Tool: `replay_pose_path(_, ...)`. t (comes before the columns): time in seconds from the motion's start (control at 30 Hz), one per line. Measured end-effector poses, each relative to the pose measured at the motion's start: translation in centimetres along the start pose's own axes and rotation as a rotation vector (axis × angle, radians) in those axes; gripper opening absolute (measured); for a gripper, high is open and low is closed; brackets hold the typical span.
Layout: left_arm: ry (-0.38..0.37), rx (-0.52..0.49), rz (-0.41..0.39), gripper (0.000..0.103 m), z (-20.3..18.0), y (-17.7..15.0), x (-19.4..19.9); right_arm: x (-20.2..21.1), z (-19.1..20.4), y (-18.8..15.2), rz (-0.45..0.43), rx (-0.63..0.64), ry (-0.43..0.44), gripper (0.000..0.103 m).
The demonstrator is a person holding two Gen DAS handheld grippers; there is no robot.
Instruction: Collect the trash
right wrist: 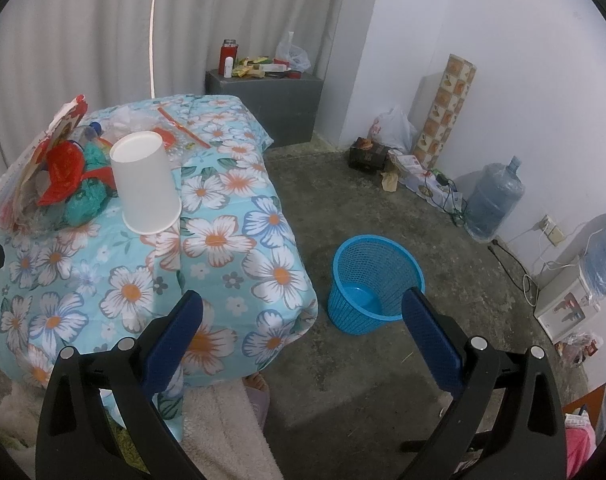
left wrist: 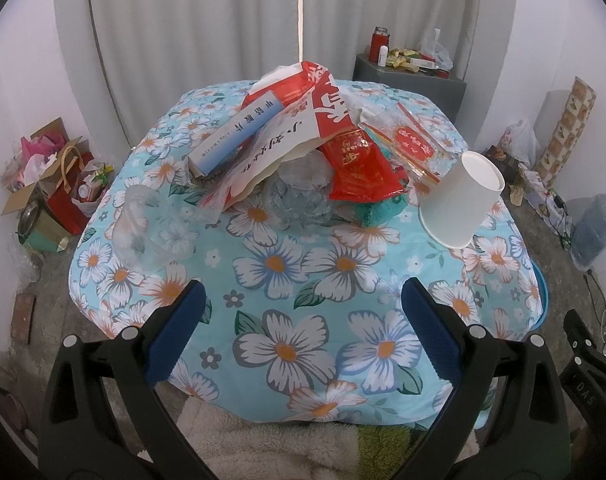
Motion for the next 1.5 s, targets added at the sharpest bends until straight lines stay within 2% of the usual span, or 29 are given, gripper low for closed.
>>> replay_pose_path(0.53, -0.002, -0.002, 0.000, 0.094, 0.0, 0.0, 0.0, -0.1, -0.1, 0.0, 0.000, -0.006, -0.001, 0.097)
replay_pose_path(0.73, -0.028, -0.008, -0.070, 0.094, 1.5, 0.6, 1.4, 0.1, 0.4, 0.7, -0.024, -0.018, 0.029, 0.097)
replay_pose_path(0.9, -0.003, 0.077, -0.202, 0.094, 7.7, 2.7, 3.7, 0.6, 2.6, 2.7, -0.081, -0.008, 0.090, 0.097)
replay_pose_path(1.0, 0.033, 0.135, -0.212, 0.094, 12.8, 2.9, 3.8, 0.8, 4.3, 4.0, -0.102, 0.003, 0.148, 0.097)
replay_pose_path(1.1, 0.040, 0.164, -0.207, 0.094, 16.3, 2.7, 3.5, 0.7, 6.0, 4.9, -0.108, 0.010, 0.211, 0.097)
replay_pose_path(1.27, -0.050, 0.160, -0.146, 0.094, 18.0, 1.5, 1.4, -0.4, 8.6, 6.7, -0.107, 0.029, 0.283, 0.097)
replay_pose_path(1.4, -0.166, 0.165, -0.142, 0.094, 16.1, 1.5, -0.4, -2.2, 9.8, 7.9, -0.060, -0.011, 0.333, 0.097)
replay_pose_path(1.5, -0.162, 0.172, -0.124, 0.094, 15.7, 2.0, -1.4, -3.2, 10.2, 8.5, -0.051, -0.027, 0.344, 0.095)
Point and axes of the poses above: each gripper's, at about its wrist camera, not at the fingertips, and x roughly against the way its jaws point, z to its left, y to its top, the point moved 8 cm from there along -x, roughly the way its jaws point, and after that the axes turned 2 degrees about -z, right-handed, at the moved point
